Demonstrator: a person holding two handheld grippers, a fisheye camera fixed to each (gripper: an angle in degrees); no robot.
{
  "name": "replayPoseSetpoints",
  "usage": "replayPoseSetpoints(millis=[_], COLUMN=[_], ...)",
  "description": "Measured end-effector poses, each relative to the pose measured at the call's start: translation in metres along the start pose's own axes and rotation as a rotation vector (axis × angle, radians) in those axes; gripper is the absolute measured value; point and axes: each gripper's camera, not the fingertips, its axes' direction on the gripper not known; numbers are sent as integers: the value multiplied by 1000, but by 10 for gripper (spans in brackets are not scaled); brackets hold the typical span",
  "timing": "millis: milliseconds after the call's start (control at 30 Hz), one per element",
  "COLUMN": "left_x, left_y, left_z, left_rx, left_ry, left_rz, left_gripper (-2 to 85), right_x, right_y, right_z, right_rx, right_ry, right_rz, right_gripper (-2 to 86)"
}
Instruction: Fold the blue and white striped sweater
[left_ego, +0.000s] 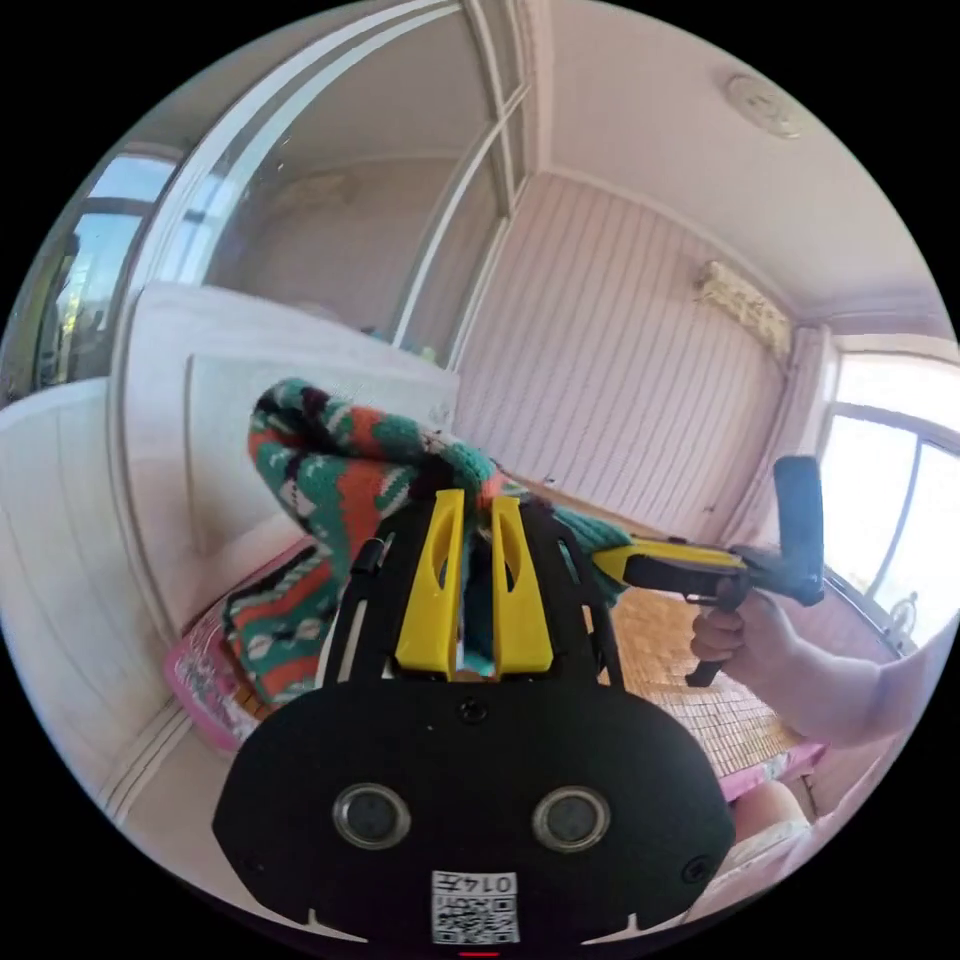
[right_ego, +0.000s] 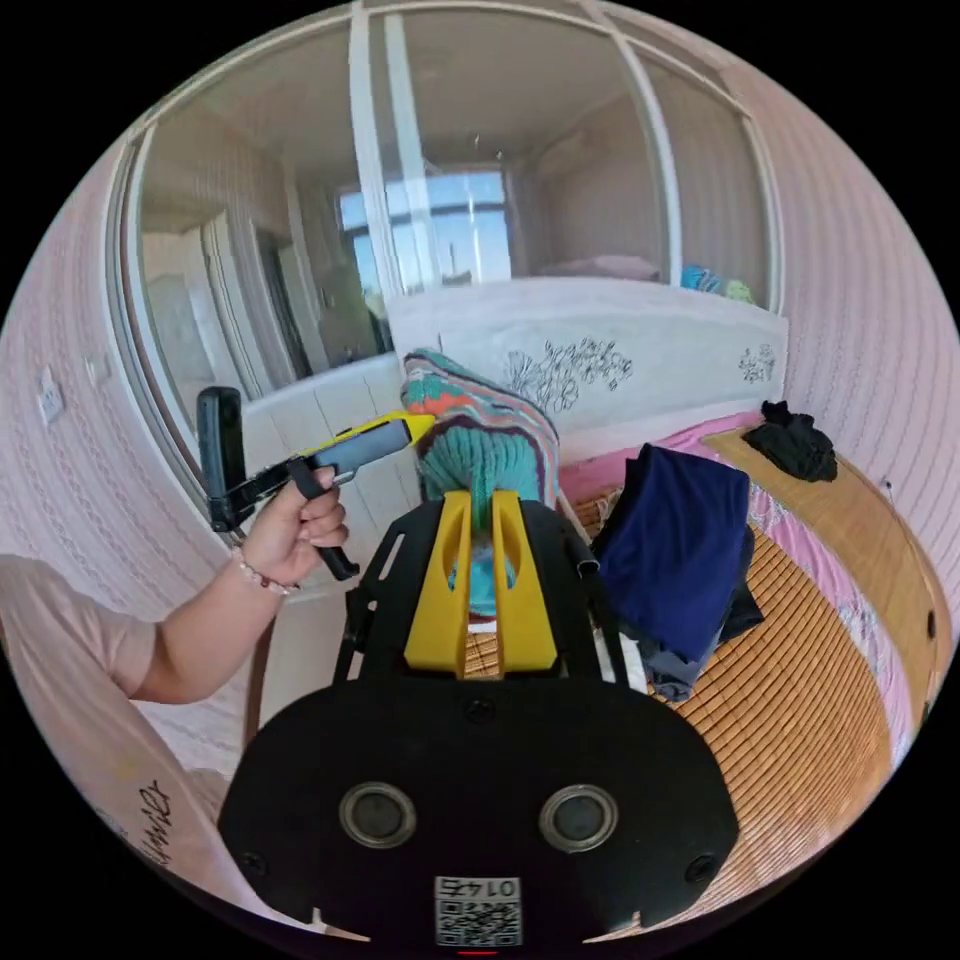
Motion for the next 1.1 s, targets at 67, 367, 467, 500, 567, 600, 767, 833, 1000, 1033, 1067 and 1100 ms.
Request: replayPoseSetpoints(millis=[67, 367, 467, 500, 567, 600, 767, 833, 1000, 1033, 1067, 1100], left_x=[42, 336, 381, 384, 377, 366, 282, 251, 241, 248, 253, 265], left_y=[-19, 77, 179, 206, 229, 237, 240, 242, 253, 261, 265, 273], left_z=[8, 174, 230, 231, 218, 212, 200, 211, 260, 277, 286, 302], left_rx=[23, -395, -768, -851, -882, -929, -928, -950, -1049, -1114, -1145, -1199], left_ry=[114, 692, 841, 888, 834, 751, 367, 214, 176, 208, 230, 260], left_rz=[50, 376, 298, 279, 324, 359, 253, 152, -29, -48, -53, -47], left_gripper=[44, -3, -7, -8, -7, -5, 51, 91, 121, 122, 123, 123], right_x=[14, 46, 77, 79, 79, 84, 131, 152, 194, 200, 201, 204], right_y=[18, 210, 286, 306, 321, 325, 326, 327, 345, 346, 345, 342], right_z=[-55, -255, -278, -288, -303, -309, -323, -339, -370, -378, -382, -390], right_rx=[83, -9, -264, -282, -246, -238, -317, -325, -406, -420, -429, -458], right_ry=[-6, 569, 623, 615, 623, 629, 721, 783, 748, 729, 734, 767], right_rz=[47, 432, 713, 749, 776, 783, 878, 925, 1091, 1104, 1091, 1067], right_gripper=[24, 27, 29, 26, 31, 49, 145, 162, 141, 125, 117, 82])
